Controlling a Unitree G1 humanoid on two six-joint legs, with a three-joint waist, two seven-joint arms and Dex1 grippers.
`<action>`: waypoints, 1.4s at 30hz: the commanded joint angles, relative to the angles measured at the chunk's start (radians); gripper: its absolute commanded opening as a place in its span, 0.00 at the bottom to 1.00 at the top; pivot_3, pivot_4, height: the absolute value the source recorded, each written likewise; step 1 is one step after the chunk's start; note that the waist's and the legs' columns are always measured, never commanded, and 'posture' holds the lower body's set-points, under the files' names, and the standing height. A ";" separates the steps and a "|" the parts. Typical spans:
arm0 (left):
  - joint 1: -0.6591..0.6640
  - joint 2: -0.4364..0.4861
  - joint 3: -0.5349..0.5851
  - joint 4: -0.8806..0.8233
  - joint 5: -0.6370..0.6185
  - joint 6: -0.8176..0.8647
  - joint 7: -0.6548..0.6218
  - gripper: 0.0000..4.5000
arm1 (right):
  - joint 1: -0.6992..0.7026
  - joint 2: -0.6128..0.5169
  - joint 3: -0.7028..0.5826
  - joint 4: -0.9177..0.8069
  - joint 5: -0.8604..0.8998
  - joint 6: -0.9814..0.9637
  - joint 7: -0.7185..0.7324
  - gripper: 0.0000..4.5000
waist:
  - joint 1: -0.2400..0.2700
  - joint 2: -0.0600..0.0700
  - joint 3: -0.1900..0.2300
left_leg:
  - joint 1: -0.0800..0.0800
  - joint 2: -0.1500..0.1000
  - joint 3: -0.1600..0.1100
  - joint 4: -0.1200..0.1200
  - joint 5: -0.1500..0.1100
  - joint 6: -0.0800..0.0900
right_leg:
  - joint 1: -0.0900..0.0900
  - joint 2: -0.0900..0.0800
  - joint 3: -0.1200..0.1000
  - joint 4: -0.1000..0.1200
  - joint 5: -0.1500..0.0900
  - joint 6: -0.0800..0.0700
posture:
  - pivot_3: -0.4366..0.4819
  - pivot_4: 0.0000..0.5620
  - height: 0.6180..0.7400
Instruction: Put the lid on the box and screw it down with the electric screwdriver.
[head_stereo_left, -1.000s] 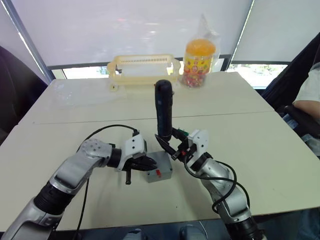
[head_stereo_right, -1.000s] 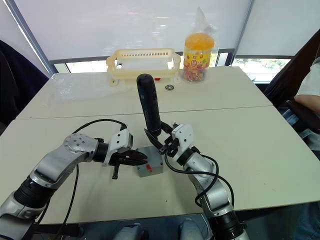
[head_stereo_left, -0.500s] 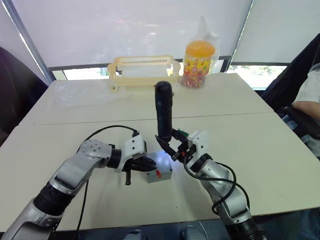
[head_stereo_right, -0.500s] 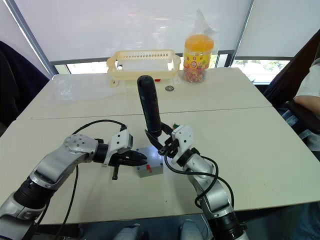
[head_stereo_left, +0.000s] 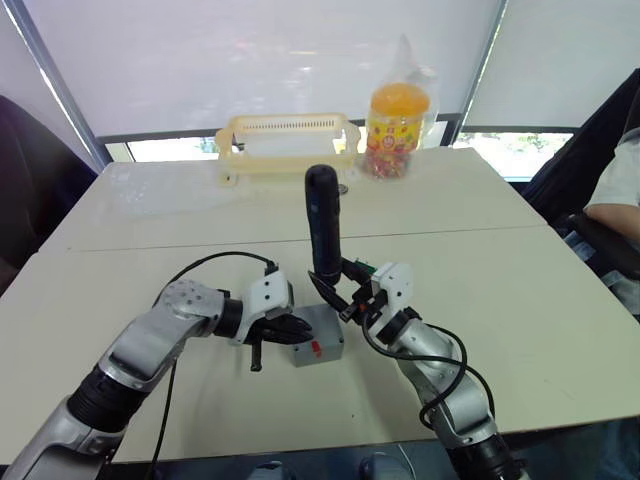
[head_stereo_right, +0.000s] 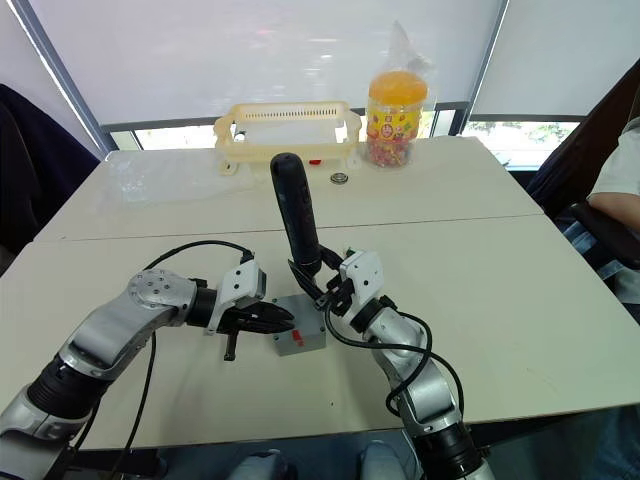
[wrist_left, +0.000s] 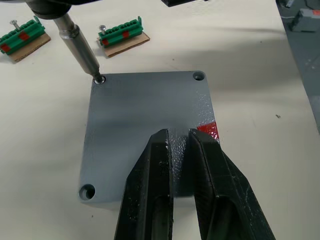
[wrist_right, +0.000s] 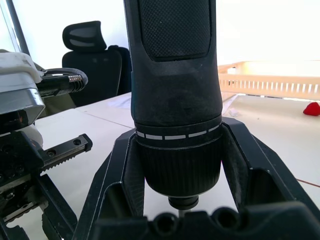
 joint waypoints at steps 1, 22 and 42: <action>0.011 0.007 -0.016 -0.006 0.013 0.009 0.001 0.13 | 0.041 -0.007 0.012 0.083 -0.030 0.041 -0.003 0.38 | 0.000 0.000 0.000 | 0.000 0.000 0.000 0.000 0.000 0.000 | 0.000 0.000 0.000 0.000 0.000 0.000 | 0.48 0.27 1.00; 0.015 0.007 -0.053 0.081 0.053 -0.037 -0.026 0.13 | -0.132 0.001 -0.168 -0.361 0.267 0.269 -0.075 0.38 | 0.003 0.002 0.008 | -0.004 0.000 -0.001 0.000 0.000 0.000 | -0.004 -0.001 0.000 0.000 0.000 -0.001 | 0.48 0.27 1.00; -0.042 0.072 0.170 -0.145 -0.222 0.174 -0.058 0.13 | -0.161 -0.808 -0.624 -0.079 1.387 1.323 -0.452 0.38 | 0.001 0.004 0.028 | -0.037 0.000 0.002 -0.001 -0.001 0.003 | -0.037 -0.003 -0.002 0.002 0.004 0.000 | 0.48 0.27 1.00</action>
